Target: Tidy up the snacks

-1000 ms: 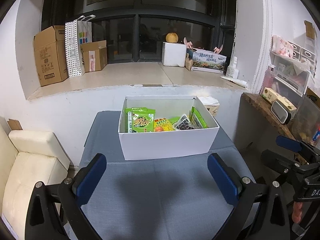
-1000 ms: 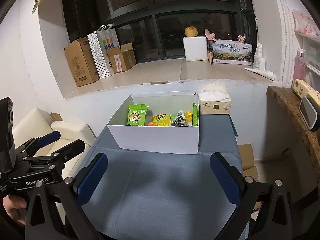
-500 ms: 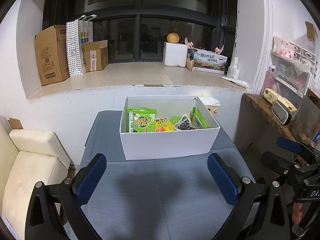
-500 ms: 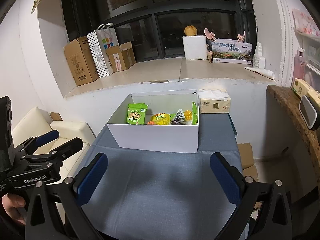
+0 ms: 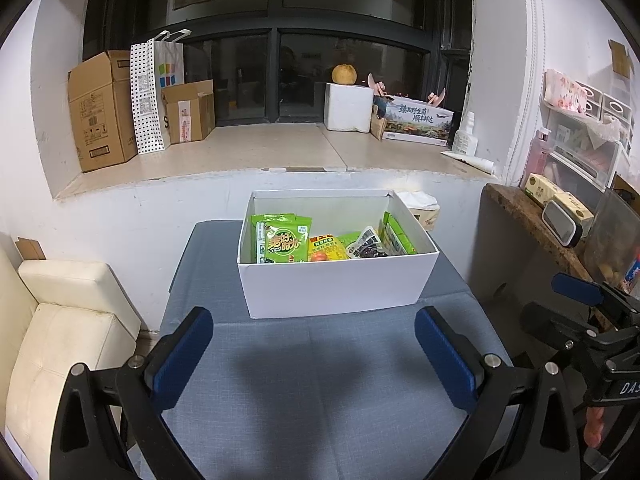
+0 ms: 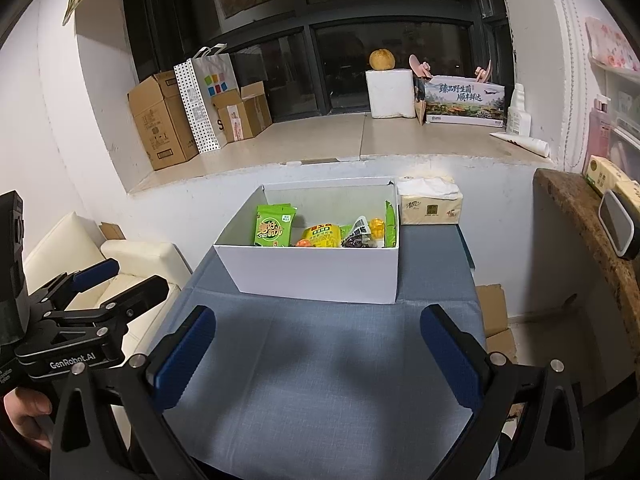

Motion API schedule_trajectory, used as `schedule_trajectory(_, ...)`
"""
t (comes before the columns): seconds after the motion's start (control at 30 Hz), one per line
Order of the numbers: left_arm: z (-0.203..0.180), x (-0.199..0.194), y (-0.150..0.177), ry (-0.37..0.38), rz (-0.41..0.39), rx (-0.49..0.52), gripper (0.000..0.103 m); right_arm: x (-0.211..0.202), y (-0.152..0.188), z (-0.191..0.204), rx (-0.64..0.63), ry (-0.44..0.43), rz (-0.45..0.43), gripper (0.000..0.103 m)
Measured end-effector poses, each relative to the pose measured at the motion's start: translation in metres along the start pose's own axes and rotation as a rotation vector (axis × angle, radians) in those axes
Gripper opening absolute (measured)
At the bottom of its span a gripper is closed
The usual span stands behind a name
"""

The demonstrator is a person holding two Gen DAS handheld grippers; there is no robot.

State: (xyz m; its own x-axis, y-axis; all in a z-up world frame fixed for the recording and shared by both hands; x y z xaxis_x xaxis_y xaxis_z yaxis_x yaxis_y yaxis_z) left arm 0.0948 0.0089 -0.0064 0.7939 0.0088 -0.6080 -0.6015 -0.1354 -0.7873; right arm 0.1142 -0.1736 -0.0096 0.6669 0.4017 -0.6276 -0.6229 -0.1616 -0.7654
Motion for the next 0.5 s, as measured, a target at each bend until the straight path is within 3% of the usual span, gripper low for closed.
schedule_trajectory(0.5, -0.0002, 0.0008, 0.0008, 0.008, 0.006, -0.001, 0.103, 0.0033, 0.0030, 0.0003, 0.001, -0.001, 0.011, 0.103)
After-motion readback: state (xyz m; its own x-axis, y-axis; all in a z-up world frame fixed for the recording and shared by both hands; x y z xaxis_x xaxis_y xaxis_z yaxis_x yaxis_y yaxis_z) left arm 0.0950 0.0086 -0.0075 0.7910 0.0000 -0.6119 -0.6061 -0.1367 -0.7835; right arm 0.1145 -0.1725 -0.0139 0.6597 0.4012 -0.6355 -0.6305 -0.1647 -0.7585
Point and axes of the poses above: each gripper's, at about its wrist camera, not at the fingertips, and x roughly the way its jaws point, z to its left, y to its underside, the point moved 6 cm from there along x, roughly the way its jaws point, and after that the axes turned 3 degrees about -x, right-handed, at the moved point
